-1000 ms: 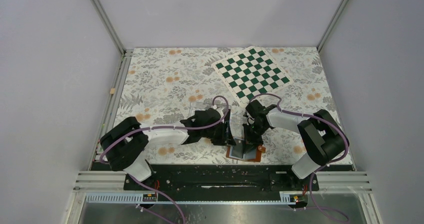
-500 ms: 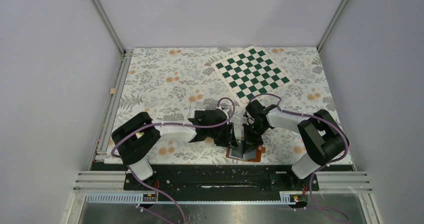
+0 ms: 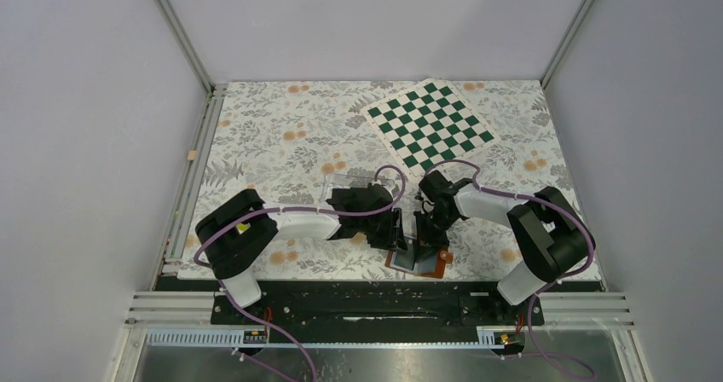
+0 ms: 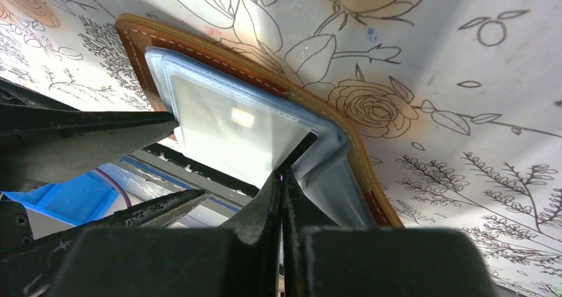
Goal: Put the credit cards into the card holder
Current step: Insert the credit card into the card holder.
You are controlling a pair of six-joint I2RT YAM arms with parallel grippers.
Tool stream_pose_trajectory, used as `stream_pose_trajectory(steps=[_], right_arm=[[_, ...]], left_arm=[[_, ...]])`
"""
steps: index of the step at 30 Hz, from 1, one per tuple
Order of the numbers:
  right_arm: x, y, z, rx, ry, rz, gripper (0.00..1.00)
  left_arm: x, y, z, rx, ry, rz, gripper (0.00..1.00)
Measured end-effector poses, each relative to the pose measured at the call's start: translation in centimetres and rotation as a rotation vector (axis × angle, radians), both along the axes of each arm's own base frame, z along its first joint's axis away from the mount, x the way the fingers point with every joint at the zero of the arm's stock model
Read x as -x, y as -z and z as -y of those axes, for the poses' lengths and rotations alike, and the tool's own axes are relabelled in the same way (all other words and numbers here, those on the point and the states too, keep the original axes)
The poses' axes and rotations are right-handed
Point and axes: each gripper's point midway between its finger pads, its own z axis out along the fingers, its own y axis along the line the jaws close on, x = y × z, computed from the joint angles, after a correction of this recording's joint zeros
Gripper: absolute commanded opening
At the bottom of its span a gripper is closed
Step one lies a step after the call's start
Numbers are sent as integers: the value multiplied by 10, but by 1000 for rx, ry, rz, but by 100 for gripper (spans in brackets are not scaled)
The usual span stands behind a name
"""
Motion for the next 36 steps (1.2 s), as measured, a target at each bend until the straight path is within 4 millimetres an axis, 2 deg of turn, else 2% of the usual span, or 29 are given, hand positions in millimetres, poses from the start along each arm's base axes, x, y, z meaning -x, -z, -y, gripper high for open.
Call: stream_pose_trajectory(steps=[6,14,19,24,30,33,36], right_arm=[[0,0,0,-2,0,1,0],[1,0,0,1,-2,-2,0],[0,-3,4,12,-4,22,14],[-7,-20,7,4,-3,114,19],[-17,-39,11,0,12,222,10],[-16,-38,18,37,23,226,1],[-12,-30,29,84,43,208,0]], left_arm=[[1,1,-1,-31,5,11,39],[1,2,1,-36,18,9,32],[2,2,5,1,14,5,32],[5,1,8,36,13,-14,32],[10,-6,17,106,20,-40,32],[9,-10,20,128,19,-41,33],[10,-9,19,122,14,-45,36]])
